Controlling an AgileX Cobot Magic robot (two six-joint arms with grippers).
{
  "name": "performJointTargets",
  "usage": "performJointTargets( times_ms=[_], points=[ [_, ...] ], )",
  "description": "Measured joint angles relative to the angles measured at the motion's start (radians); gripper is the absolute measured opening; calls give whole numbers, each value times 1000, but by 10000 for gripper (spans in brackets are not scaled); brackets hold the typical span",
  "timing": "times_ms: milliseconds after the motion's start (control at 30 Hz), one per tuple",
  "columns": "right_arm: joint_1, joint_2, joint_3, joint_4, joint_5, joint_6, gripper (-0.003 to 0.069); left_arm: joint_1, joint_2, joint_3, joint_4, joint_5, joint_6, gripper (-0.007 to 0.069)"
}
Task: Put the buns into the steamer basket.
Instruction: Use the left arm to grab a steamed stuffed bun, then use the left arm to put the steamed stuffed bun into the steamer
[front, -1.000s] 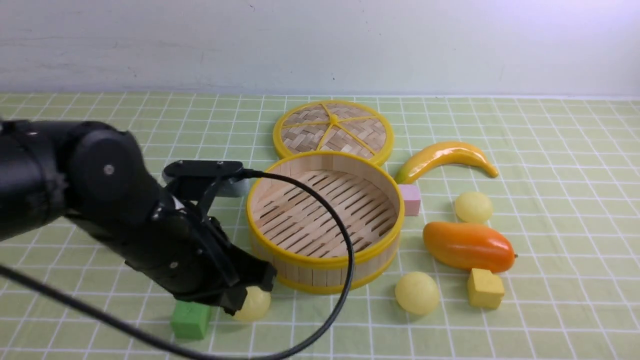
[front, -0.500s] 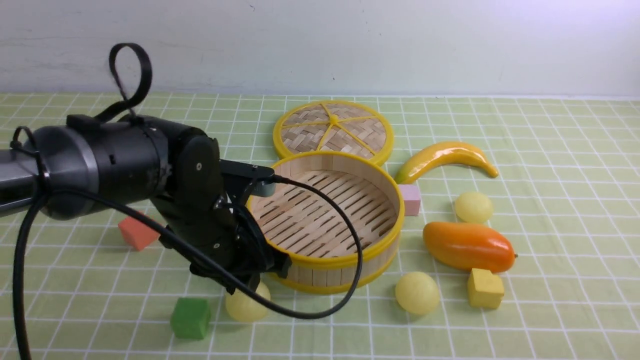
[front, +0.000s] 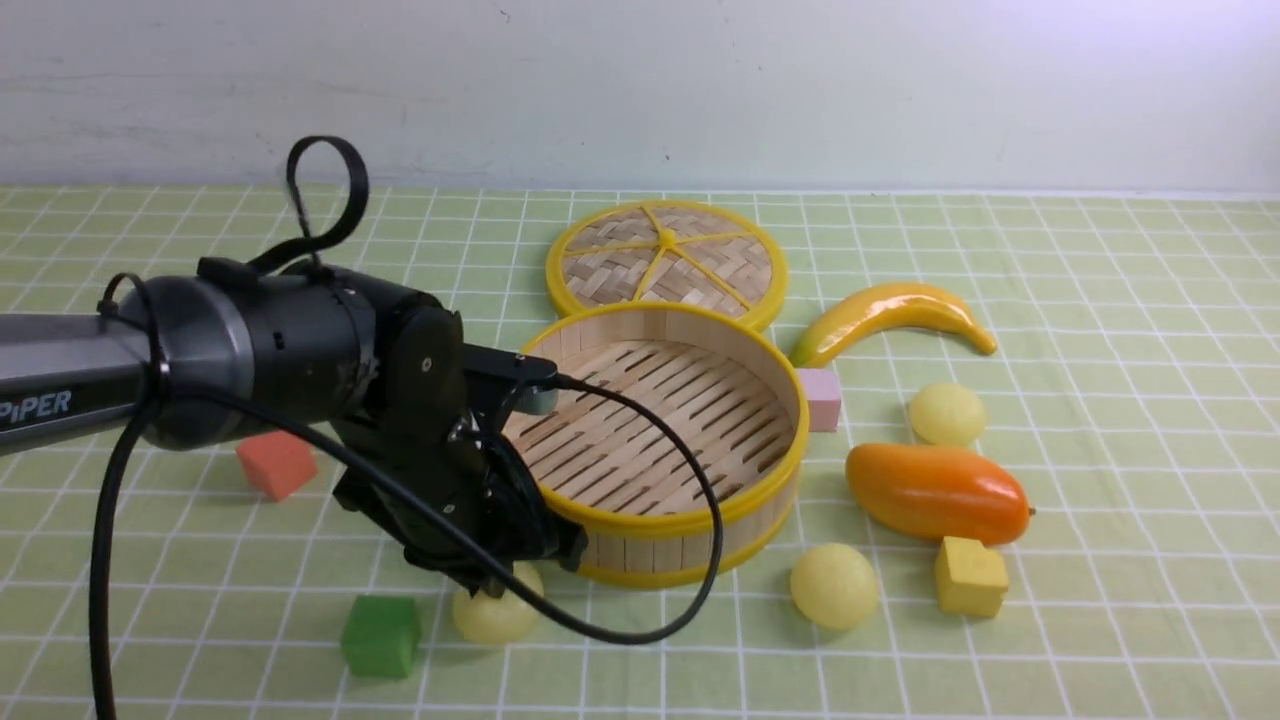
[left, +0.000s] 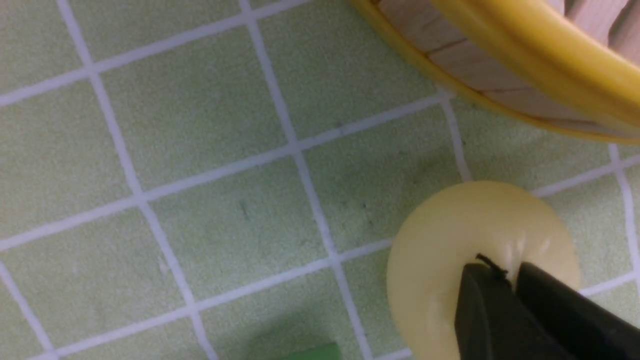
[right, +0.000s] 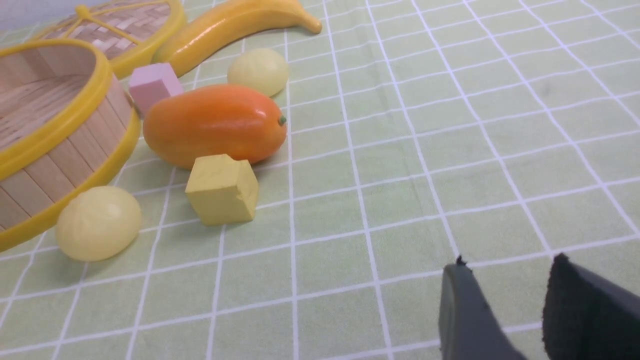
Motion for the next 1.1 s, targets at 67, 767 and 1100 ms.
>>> performJointTargets(
  times_ms=[67, 767, 1100],
  points=[
    [0, 0, 0, 0, 0, 0, 239, 0, -4, -1, 0, 16, 0, -13],
    [0, 0, 0, 0, 0, 0, 239, 0, 134, -403, 54, 48, -4, -8],
    [0, 0, 0, 0, 0, 0, 239, 0, 225, -526, 107, 100, -64, 318]
  ],
)
